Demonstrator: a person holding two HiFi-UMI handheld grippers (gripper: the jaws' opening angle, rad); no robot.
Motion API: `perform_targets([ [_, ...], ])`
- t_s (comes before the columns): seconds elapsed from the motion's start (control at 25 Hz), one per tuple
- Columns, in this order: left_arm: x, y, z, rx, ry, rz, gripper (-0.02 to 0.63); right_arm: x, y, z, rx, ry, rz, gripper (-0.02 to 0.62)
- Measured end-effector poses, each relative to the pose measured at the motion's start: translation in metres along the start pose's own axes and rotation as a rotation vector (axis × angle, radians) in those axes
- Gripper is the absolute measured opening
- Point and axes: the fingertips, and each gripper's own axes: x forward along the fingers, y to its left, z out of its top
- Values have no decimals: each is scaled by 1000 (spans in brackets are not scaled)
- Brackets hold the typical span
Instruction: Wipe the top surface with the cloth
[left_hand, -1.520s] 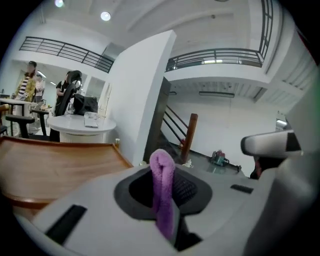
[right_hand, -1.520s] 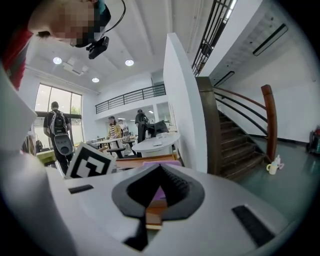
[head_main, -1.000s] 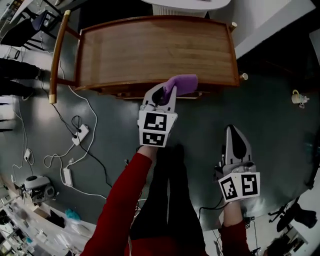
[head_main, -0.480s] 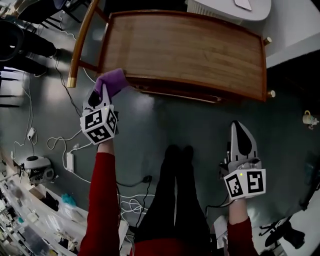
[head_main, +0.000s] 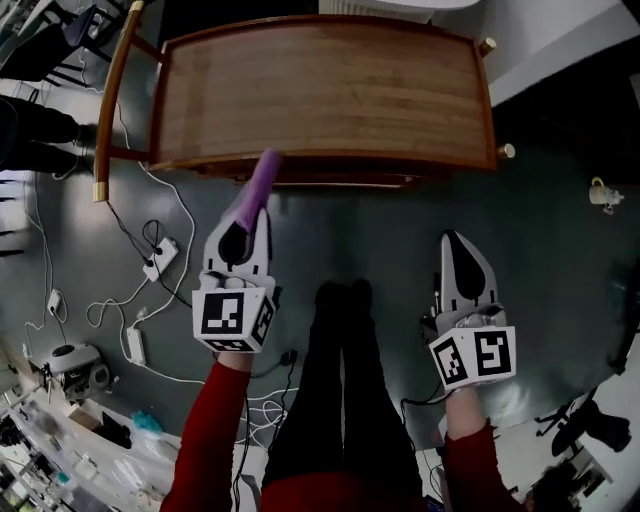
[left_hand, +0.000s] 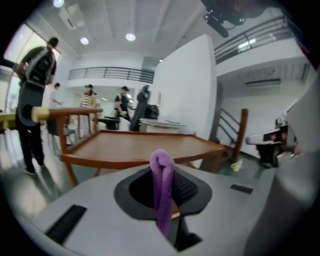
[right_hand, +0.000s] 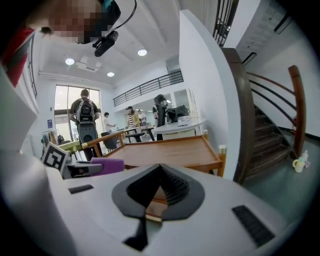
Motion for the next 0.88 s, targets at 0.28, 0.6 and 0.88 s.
perform_targets([
  [0.28,104,-243,-57,-70,91,-461,57,-74,-76,-21,50,0,-202,12],
  [0.6,204,-271,-131,93,219,-420,57,-87,-103,-76,127,33,-265,12],
  [0.88,193,-127,-126,123,216,-190,57,-34,-80,-61,84,44,-100,12],
])
